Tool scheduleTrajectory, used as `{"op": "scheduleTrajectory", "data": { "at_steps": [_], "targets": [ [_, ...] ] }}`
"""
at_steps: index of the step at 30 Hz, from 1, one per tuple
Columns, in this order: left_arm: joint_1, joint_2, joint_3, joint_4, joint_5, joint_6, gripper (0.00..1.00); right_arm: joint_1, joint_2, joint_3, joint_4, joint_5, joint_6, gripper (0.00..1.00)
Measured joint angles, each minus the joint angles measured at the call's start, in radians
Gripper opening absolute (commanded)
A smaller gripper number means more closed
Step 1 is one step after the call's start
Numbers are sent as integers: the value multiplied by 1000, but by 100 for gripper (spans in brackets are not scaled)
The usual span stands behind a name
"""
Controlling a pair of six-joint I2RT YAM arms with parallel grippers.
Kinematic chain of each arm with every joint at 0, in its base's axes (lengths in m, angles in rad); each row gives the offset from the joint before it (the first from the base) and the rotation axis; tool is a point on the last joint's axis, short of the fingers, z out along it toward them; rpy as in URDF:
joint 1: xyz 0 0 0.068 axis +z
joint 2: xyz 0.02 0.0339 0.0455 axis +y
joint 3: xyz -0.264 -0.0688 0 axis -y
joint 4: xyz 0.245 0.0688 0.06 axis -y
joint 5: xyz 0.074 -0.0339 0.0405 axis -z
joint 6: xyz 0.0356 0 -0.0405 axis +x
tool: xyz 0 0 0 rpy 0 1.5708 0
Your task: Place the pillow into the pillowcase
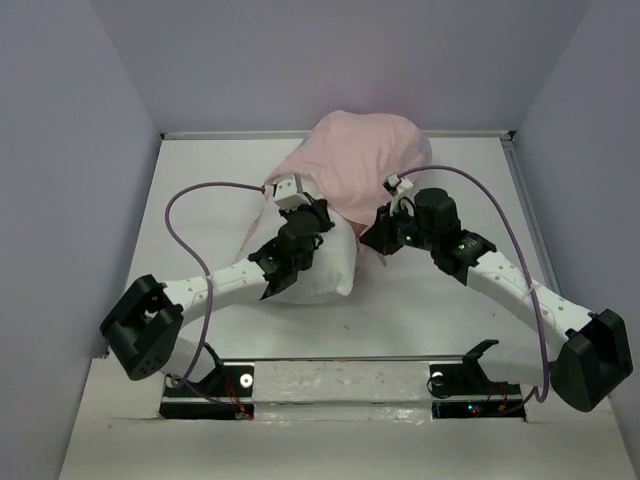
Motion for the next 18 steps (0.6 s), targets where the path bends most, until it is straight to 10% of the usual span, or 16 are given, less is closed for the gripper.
{"op": "scheduleTrajectory", "data": {
  "at_steps": [1, 4, 8, 10, 18],
  "targets": [
    [-24, -32, -25, 1, -15, -4, 0, -26, 0, 0, 1, 0, 9, 60],
    [-129, -105, -70, -6, -82, 11, 10, -73, -11, 0, -7, 53, 48, 87],
    [-279, -119, -75, -19, -167, 85, 80, -69, -107, -7, -49, 139, 77, 91],
    [-330, -119, -70, -1, -187, 125, 92, -70, -166, -7, -60, 177, 82, 91],
    [-365, -238, -19, 8, -245, 310, 94, -130, -103, 78, -31, 302, 112, 82]
  ]
}}
